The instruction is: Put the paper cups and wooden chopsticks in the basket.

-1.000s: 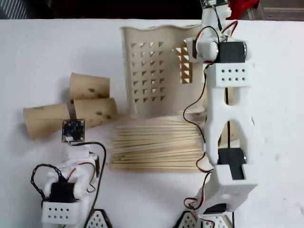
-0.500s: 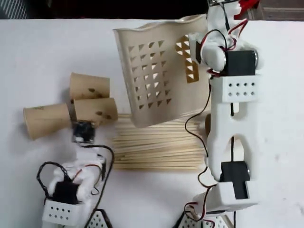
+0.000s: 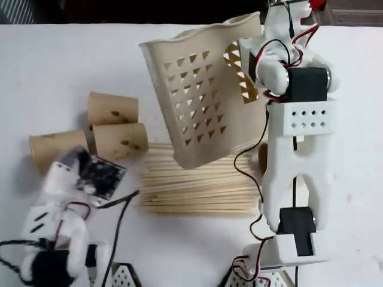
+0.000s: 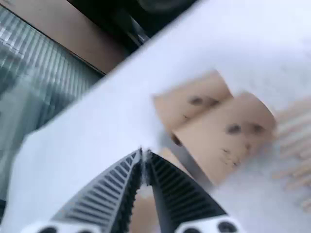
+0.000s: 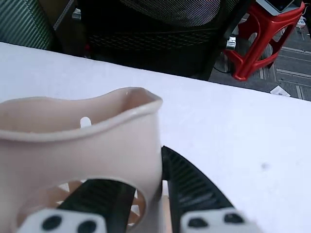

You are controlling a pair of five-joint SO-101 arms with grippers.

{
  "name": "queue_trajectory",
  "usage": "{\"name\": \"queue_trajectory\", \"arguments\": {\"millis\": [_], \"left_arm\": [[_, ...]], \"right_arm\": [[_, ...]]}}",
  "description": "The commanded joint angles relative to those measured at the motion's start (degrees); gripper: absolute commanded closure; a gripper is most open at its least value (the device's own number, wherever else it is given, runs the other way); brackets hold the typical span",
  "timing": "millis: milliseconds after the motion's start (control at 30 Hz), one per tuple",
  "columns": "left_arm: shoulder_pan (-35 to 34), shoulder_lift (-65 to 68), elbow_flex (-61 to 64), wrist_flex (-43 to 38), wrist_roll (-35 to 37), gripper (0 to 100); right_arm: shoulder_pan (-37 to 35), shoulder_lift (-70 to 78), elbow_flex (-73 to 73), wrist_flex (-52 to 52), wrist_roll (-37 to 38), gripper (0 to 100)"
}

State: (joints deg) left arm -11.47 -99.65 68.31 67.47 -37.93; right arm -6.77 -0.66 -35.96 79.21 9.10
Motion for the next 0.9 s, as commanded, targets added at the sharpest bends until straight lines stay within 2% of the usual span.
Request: {"name": "queue_trajectory", "arguments": {"millis": [0,167,300,400,500,667,867], "left_arm": [[-1.6,14.6,-18.0,-0.5,0.6,95],[0.4,39.3,-43.9,9.1,8.1,80],[6.2,49.9,-65.4,20.7,12.7,70],[12.7,54.4,-78.1,27.5,15.1,68],[19.6,59.1,-84.9,30.6,18.3,67],[24.9,66.4,-85.3,27.6,24.4,67],[25.2,69.4,-71.7,11.9,26.9,67]], "right_arm": [[-0.5,-3.4,-2.8,-1.4,-0.7,98.2],[-0.1,-0.8,-3.3,-1.7,-0.7,98.2],[0.0,4.1,-3.3,-5.5,-0.8,98.2],[0.0,7.8,-3.3,-10.2,-1.9,98.2],[1.0,10.6,-3.3,-14.9,-5.6,98.2],[1.9,12.2,-3.3,-18.3,-9.1,98.2],[1.6,12.8,-6.6,-17.4,-8.8,98.2]]}}
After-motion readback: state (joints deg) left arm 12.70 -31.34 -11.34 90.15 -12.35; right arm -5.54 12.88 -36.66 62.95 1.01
